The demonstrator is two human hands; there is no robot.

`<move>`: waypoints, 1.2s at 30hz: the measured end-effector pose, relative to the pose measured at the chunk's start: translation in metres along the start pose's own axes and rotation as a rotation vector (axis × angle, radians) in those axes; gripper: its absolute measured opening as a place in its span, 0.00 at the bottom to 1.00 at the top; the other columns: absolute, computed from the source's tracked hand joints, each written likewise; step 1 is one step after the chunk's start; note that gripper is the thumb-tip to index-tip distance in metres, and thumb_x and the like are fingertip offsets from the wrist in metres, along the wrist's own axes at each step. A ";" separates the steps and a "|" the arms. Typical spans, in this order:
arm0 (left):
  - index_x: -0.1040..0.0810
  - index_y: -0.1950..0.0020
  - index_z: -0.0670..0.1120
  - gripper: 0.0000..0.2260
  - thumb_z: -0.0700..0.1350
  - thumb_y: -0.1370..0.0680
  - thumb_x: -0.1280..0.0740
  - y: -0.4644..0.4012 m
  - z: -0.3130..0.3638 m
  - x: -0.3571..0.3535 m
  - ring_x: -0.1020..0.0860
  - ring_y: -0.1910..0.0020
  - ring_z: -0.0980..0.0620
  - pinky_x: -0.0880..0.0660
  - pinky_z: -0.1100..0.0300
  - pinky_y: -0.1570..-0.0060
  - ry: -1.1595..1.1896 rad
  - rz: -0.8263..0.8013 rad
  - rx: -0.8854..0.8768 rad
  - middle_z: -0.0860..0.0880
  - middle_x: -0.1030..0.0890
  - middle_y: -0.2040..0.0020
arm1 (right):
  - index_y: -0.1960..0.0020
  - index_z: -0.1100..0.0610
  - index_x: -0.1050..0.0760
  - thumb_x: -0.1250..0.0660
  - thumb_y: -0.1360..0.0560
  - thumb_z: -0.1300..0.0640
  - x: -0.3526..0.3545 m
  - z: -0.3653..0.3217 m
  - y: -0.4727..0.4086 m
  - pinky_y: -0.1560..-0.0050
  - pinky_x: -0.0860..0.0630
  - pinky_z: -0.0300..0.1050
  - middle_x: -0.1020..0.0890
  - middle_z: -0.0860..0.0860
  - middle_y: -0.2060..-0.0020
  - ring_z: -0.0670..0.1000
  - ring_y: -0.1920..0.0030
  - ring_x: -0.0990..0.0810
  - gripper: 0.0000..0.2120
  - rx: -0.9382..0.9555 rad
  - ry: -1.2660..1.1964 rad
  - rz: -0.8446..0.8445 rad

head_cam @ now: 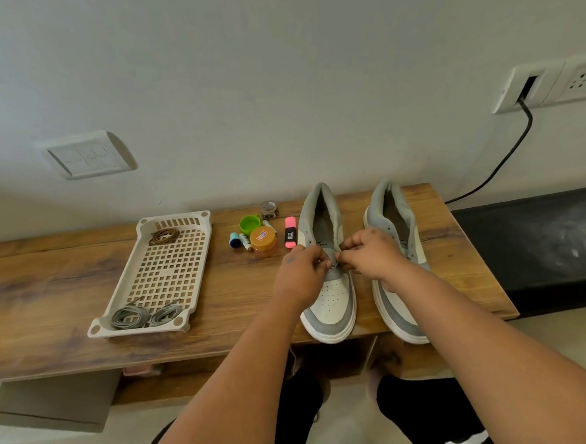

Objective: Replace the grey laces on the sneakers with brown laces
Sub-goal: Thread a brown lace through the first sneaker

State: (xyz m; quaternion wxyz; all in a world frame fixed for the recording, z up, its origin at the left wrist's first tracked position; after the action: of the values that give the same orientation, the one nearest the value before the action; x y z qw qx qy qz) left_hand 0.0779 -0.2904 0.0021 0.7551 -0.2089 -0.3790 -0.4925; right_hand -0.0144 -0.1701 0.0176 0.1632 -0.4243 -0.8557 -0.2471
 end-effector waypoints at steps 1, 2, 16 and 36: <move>0.25 0.53 0.51 0.03 0.47 0.19 0.35 -0.001 0.000 -0.001 0.27 0.49 0.49 0.32 0.59 0.53 0.023 -0.012 0.013 0.50 0.27 0.51 | 0.55 0.49 0.21 0.26 0.27 0.56 0.000 0.001 -0.001 0.46 0.19 0.52 0.15 0.51 0.57 0.49 0.57 0.15 0.05 0.001 0.001 -0.001; 0.25 0.53 0.51 0.03 0.47 0.19 0.34 -0.002 -0.001 -0.002 0.27 0.49 0.49 0.31 0.58 0.52 0.039 -0.023 0.025 0.49 0.27 0.51 | 0.53 0.49 0.21 0.26 0.27 0.55 -0.001 0.001 -0.001 0.46 0.19 0.52 0.14 0.51 0.57 0.49 0.57 0.15 0.05 0.003 0.002 -0.006; 0.22 0.46 0.47 0.07 0.47 0.18 0.38 -0.010 -0.004 -0.010 0.29 0.61 0.53 0.33 0.60 0.62 0.088 -0.106 0.091 0.44 0.25 0.51 | 0.55 0.53 0.21 0.22 0.32 0.62 0.005 0.002 0.000 0.45 0.20 0.52 0.15 0.51 0.60 0.52 0.52 0.16 0.10 -0.014 0.011 -0.120; 0.25 0.49 0.51 0.04 0.46 0.18 0.39 -0.004 0.001 -0.002 0.25 0.56 0.51 0.32 0.63 0.64 0.044 -0.152 0.094 0.46 0.27 0.46 | 0.43 0.54 0.23 0.37 0.22 0.39 0.032 -0.023 0.031 0.53 0.28 0.42 0.23 0.47 0.49 0.49 0.51 0.23 0.20 0.035 0.506 -0.185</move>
State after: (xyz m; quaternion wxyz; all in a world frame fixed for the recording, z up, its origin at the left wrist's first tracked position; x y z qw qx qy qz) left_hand 0.0733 -0.2906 0.0009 0.7328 -0.1330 -0.4000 -0.5342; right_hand -0.0067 -0.1468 0.0607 0.3558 -0.2663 -0.8270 -0.3445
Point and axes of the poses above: each hand's wrist, its own y-axis away from the middle knuckle, its own x-axis out of the back of the hand, z = x × y, the point moved 2 cm from there along -y, towards the middle knuckle
